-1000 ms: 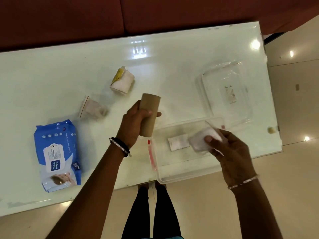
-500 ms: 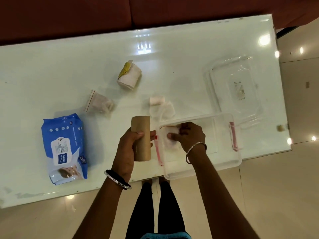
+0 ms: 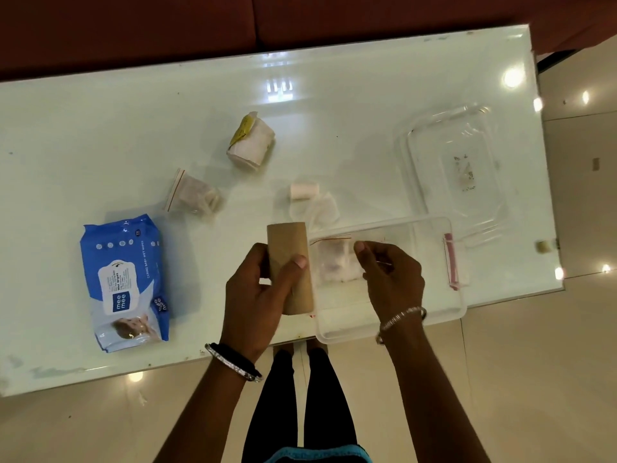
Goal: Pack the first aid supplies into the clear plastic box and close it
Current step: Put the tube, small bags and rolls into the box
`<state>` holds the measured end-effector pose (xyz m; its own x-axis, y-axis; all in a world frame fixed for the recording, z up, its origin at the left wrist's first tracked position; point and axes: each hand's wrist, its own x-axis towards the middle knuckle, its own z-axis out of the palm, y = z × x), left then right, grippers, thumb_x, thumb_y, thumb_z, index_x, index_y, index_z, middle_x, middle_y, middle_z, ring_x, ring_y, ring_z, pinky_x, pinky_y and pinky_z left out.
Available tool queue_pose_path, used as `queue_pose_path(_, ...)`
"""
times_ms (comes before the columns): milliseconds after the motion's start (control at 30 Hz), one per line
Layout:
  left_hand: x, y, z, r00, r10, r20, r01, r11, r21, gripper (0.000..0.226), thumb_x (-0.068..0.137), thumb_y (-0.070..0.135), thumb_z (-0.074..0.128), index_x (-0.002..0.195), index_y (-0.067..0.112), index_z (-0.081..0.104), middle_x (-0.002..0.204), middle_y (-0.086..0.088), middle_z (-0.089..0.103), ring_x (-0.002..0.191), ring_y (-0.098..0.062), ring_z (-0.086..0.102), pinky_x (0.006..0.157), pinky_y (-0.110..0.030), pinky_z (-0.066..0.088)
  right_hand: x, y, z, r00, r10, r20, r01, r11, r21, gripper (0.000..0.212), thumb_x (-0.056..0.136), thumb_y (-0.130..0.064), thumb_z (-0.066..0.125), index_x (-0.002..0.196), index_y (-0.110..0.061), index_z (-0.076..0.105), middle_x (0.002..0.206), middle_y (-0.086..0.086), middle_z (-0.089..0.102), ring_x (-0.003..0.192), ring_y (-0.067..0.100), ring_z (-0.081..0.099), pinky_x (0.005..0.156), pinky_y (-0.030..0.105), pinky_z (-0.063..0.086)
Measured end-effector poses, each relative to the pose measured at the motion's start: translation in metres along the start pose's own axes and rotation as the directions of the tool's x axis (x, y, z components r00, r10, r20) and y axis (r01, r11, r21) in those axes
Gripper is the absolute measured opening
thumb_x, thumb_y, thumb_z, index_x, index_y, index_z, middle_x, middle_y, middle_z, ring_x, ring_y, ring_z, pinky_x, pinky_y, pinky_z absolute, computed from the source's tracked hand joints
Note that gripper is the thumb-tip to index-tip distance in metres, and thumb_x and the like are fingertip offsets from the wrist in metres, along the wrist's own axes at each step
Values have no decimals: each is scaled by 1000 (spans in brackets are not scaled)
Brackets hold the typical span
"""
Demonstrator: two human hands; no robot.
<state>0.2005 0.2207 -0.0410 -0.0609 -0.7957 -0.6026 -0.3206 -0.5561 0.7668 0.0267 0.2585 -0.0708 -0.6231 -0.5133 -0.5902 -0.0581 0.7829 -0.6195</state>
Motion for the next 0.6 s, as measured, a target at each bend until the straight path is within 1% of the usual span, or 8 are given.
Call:
queue_pose_path(67, -8, 5, 6, 999, 43, 6, -43, 994, 105, 37, 71, 57, 68, 90, 26, 64, 81, 8, 70, 73, -8, 65, 56, -23, 56, -19, -6, -15, 975, 23, 220, -68, 977, 200, 37, 74, -52, 75, 97, -23, 76, 87, 1, 78, 85, 21, 74, 73, 30, 59)
queue_pose_path(133, -14, 7, 14, 994, 100, 34, -105, 976, 193, 31, 71, 51, 76, 89, 27, 67, 76, 11, 70, 68, -8, 64, 54, -18, 54, -32, -8, -24, 898, -9, 440, -153, 931, 332, 48, 72, -52, 77, 105, -17, 76, 94, 5, 78, 93, 24, 74, 77, 31, 59)
queue_pose_path(200, -19, 7, 22, 983, 165, 81, -181, 941, 287, 28, 70, 46, 79, 90, 28, 69, 75, 13, 68, 67, -7, 62, 52, -14, 49, -40, -8, -29, 862, -56, 504, -147, 923, 354, 47, 76, -40, 77, 113, -11, 72, 102, 8, 77, 98, 26, 73, 85, 37, 59)
queue_pose_path(267, -23, 6, 28, 972, 178, 151, -221, 911, 349, 32, 70, 46, 77, 95, 28, 69, 80, 15, 67, 68, -6, 62, 55, -19, 53, -41, -5, -34, 872, -64, 485, -112, 939, 326, 46, 74, -28, 78, 115, -9, 70, 105, 11, 76, 99, 29, 73, 87, 41, 58)
queue_pose_path(333, -25, 3, 30, 971, 154, 185, -211, 915, 343, 41, 66, 52, 78, 99, 31, 68, 85, 14, 66, 72, -6, 62, 58, -25, 56, -38, -2, -41, 892, -43, 450, -116, 941, 319, 44, 71, -24, 80, 110, -6, 71, 101, 14, 77, 96, 32, 73, 82, 39, 59)
queue_pose_path(433, -26, -4, 26, 984, 158, 88, -178, 930, 323, 45, 65, 54, 76, 103, 34, 64, 86, 12, 62, 71, -8, 61, 58, -25, 54, -23, 4, -51, 952, 101, 287, -208, 906, 369, 40, 72, -14, 82, 107, -3, 64, 92, 19, 76, 84, 30, 76, 69, 34, 61)
queue_pose_path(500, -27, -10, 23, 988, 157, 15, -152, 922, 357, 42, 72, 44, 76, 109, 33, 60, 90, 13, 59, 73, -6, 61, 60, -26, 55, -10, 10, -57, 970, 160, 181, -215, 914, 345, 47, 75, -11, 81, 115, -12, 56, 92, 19, 73, 78, 26, 75, 65, 36, 61)
queue_pose_path(600, -25, -19, 20, 998, 54, -14, -45, 930, 365, 52, 76, 33, 77, 121, 33, 50, 97, 12, 57, 76, -5, 64, 64, -29, 57, 8, 20, -60, 974, 151, 169, -174, 976, 130, 52, 77, -14, 80, 118, -27, 51, 97, 17, 67, 82, 29, 73, 68, 44, 62)
